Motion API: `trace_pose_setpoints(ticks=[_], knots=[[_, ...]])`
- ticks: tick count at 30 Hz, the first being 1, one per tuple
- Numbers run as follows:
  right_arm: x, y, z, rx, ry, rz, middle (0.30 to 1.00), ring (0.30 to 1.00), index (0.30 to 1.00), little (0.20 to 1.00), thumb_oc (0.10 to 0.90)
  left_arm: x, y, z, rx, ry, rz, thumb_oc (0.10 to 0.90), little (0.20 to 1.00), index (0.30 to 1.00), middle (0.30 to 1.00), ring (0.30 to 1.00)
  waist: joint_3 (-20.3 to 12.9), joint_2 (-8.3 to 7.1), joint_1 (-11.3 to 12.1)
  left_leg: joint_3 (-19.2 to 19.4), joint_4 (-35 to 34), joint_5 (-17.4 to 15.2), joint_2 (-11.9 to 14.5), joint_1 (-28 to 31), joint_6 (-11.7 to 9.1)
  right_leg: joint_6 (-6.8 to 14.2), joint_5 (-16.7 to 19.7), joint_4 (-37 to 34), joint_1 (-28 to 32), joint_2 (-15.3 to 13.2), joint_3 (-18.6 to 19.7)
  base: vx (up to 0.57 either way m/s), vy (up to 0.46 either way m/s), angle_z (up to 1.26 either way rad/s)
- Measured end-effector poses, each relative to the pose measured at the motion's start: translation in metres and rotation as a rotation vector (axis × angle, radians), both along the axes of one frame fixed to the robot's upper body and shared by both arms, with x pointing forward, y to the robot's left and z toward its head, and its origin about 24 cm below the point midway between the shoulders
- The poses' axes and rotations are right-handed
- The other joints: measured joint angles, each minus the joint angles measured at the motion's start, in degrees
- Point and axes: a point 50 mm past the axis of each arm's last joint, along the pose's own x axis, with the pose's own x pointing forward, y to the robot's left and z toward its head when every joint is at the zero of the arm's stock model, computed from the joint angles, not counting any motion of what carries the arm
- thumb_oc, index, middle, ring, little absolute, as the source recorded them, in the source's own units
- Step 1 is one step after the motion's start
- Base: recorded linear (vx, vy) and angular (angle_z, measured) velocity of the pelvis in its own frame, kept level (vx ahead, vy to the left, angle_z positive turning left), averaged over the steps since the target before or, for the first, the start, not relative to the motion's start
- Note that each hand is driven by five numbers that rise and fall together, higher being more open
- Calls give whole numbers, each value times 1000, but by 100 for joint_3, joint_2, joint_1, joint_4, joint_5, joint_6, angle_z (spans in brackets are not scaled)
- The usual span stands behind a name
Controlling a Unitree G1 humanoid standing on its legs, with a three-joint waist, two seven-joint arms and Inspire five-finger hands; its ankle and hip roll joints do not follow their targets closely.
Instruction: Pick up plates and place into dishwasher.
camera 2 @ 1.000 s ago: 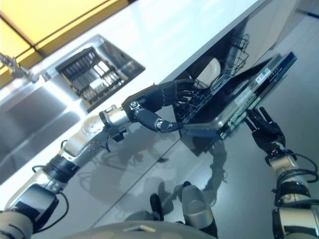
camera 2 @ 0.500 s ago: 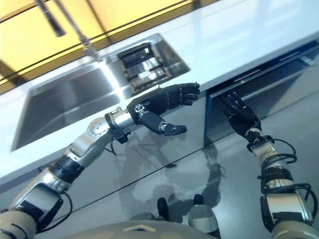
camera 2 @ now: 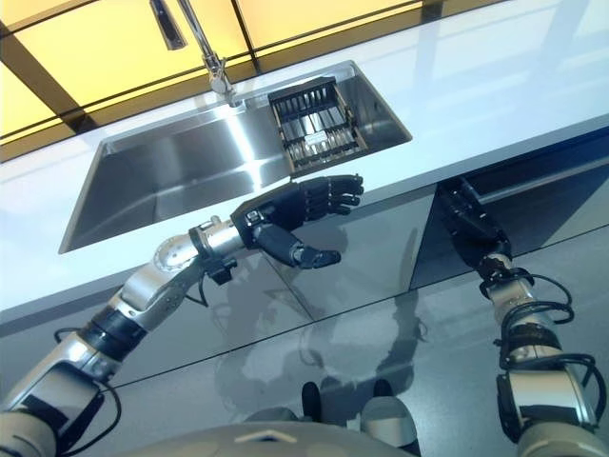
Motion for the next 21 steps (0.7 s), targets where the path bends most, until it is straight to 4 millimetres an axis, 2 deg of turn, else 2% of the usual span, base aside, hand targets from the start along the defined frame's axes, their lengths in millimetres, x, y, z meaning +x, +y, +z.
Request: trace_pose_setpoints(ticks=[2,6,7,9,11,14,18,21], knots=[[-6,3,-6,-39,17,31,900,900,900,900,800,-1,0,-3,-12,10,6,800,900,900,900,900,-50,-58,17,11,2,1,20,-10,0,-20,-12,-1,-2,6,-29,-17,-12,8],[-23,23,-38,-31,105,89,900,900,900,900,800,-6,4,-14,-25,45,30,800,900,900,900,900,-182,-221,168,9,1,57,38,-11,-14,-34,-18,1,11,38,-12,-4,2,2],[-33,39,-57,1,146,123,900,900,900,900,800,-9,10,-19,-33,66,56,800,900,900,900,900,-218,-286,221,-39,0,60,25,-19,-8,-40,-17,1,22,39,-13,-26,16,9],[-44,55,-73,29,181,155,900,900,900,900,800,-12,17,-26,-50,89,93,800,900,900,900,900,-222,-286,301,-78,0,56,4,-30,-3,-38,-19,1,30,32,-29,-27,18,13],[-70,75,-94,45,203,159,900,900,900,900,800,-28,32,-46,-158,162,206,800,900,900,900,900,-230,-277,341,-181,-1,37,-30,-16,17,-12,-84,1,104,0,-16,-13,14,29],[-86,85,-109,31,269,128,900,900,900,900,800,-43,45,-66,-174,237,286,800,900,900,900,900,-232,-283,547,-250,-1,35,-41,-47,19,-3,-105,1,102,-4,-17,-3,21,15],[-95,93,-116,-1,302,79,900,900,900,900,800,-64,60,-90,-140,295,356,800,900,900,900,900,-257,-330,678,-316,-1,11,-46,-105,-17,17,-151,1,98,-3,-74,7,31,15],[-98,93,-119,-29,323,79,900,900,900,900,800,-75,66,-101,-76,326,359,800,900,900,900,900,-296,-397,746,-368,-1,15,-49,-137,-12,9,-167,1,100,-6,-158,18,47,12]])
